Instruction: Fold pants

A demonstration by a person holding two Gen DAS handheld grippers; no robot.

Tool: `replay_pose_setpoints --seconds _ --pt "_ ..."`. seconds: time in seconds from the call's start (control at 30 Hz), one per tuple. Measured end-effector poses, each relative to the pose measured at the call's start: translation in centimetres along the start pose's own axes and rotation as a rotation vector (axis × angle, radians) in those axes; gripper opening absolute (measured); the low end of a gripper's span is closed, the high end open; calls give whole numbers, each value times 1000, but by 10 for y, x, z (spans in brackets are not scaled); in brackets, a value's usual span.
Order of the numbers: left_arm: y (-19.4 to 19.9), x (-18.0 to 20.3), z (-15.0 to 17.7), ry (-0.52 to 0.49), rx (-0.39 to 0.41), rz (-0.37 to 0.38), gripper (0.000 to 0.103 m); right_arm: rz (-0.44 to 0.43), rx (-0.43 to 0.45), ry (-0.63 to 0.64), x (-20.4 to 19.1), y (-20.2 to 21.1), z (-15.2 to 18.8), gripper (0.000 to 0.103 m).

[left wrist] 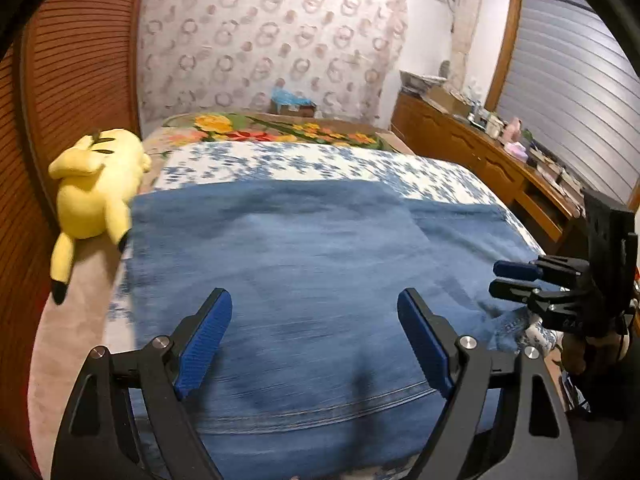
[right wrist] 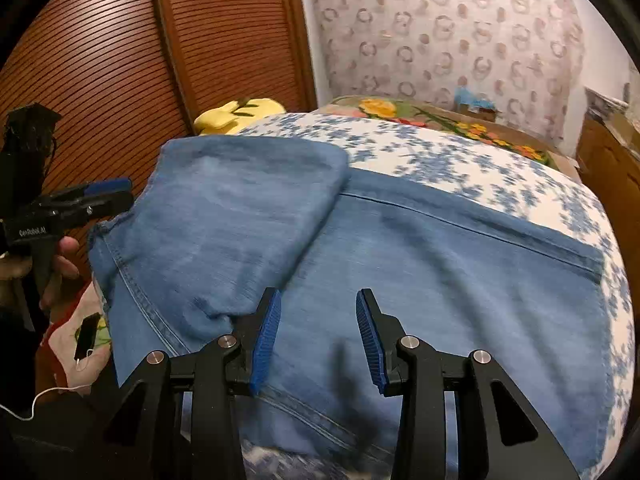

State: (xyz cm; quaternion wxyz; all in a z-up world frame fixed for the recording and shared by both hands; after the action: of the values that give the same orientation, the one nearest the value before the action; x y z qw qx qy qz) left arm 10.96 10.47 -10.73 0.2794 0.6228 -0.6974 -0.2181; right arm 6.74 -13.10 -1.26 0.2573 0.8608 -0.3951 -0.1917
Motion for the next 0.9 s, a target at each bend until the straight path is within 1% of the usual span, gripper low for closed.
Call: replay_pose_setpoints --seconds 0.1,0.17,0.33,0.47,0.63,0.73,0.9 --pt "-6 17 -2 -14 -2 15 85 25 12 -15 9 15 8 41" --pt "-10 26 -4 -26 -4 11 85 48 19 -24 16 24 14 41" --pt "-21 53 -7 -55 -31 40 85 101 40 -72 39 46 30 41" --pt "-31 72 -6 -92 -56 5 85 148 52 -122 61 62 46 42" --pt "-45 90 0 -106 -90 31 85 221 50 -154 77 80 61 42" --pt "-54 97 5 -120 -125 19 85 253 54 -183 88 95 70 42" --pt "-64 105 17 -131 -155 2 85 306 57 -247 107 118 90 43"
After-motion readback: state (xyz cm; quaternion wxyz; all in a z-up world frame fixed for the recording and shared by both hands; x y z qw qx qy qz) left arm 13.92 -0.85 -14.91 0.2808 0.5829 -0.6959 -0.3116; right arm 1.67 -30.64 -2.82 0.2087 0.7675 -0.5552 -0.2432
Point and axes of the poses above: each gripper's, at about its wrist camera, not at the fingertips, and y roughly against the way its jaws point, x to its right, z to its underside, the point moved 5 cm from there along -y, roughly the way its jaws point, and after that the axes turned 5 degrees about -z, right-handed, at the moved point
